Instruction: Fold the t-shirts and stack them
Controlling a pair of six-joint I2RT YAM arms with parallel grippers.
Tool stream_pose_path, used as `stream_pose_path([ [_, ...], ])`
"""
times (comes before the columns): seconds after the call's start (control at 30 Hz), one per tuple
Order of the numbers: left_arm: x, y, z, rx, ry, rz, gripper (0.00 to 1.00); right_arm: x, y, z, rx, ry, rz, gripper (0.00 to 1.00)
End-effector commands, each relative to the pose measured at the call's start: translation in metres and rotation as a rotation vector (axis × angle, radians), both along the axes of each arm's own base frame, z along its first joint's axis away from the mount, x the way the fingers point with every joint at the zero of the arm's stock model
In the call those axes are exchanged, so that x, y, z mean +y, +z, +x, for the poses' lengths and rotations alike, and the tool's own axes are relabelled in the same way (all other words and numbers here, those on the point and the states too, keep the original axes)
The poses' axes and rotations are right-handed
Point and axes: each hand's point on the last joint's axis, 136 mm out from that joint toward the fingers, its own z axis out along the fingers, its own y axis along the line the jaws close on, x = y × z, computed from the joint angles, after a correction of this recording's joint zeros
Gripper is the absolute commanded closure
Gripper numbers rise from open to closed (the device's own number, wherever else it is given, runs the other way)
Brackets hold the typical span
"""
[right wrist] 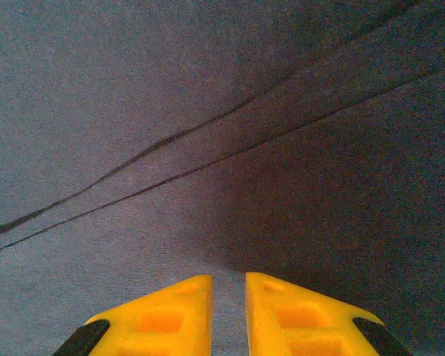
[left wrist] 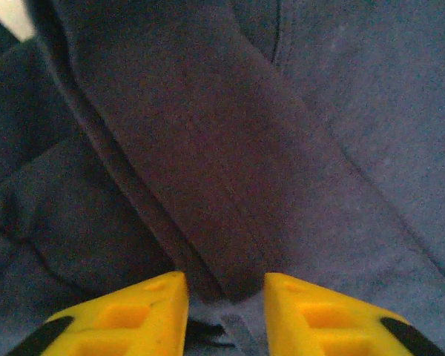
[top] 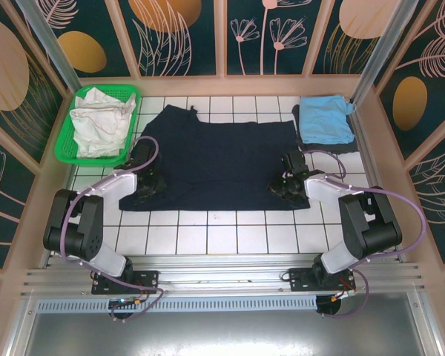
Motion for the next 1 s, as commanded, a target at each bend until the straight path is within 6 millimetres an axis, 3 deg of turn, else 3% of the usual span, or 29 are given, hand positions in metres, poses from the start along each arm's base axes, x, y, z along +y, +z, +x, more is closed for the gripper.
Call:
stream_pose_path([
  [0.0,-0.004,0.001,0.010,-0.013,-0.021,0.000,0.73,0.002,0.001,0.005,-0.019,0.005,0.000,0.80],
  [0.2,-0.003,-0.003,0.015,0.007,-0.030,0.025,0.83,0.002,-0.001,0.004,-0.017,0.010,-0.006,0.81],
  [0.5,-0.005,0.021,0.028,-0.041,-0.042,0.027,0.95,0.001,-0.003,0.005,-0.019,0.011,-0.015,0.81],
  [0.63,-0.002,0.018,0.025,-0.022,-0.043,0.048,0.97,0.001,-0.004,0.005,-0.020,0.015,-0.012,0.81],
  [0.7,-0.005,0.026,0.036,-0.049,-0.044,0.038,1.00,0.002,-0.005,0.005,-0.019,0.017,-0.010,0.81],
  [0.97,-0.015,0.028,0.057,-0.063,-0.073,0.014,1.00,0.003,-0.005,0.004,-0.025,0.024,-0.003,0.82],
])
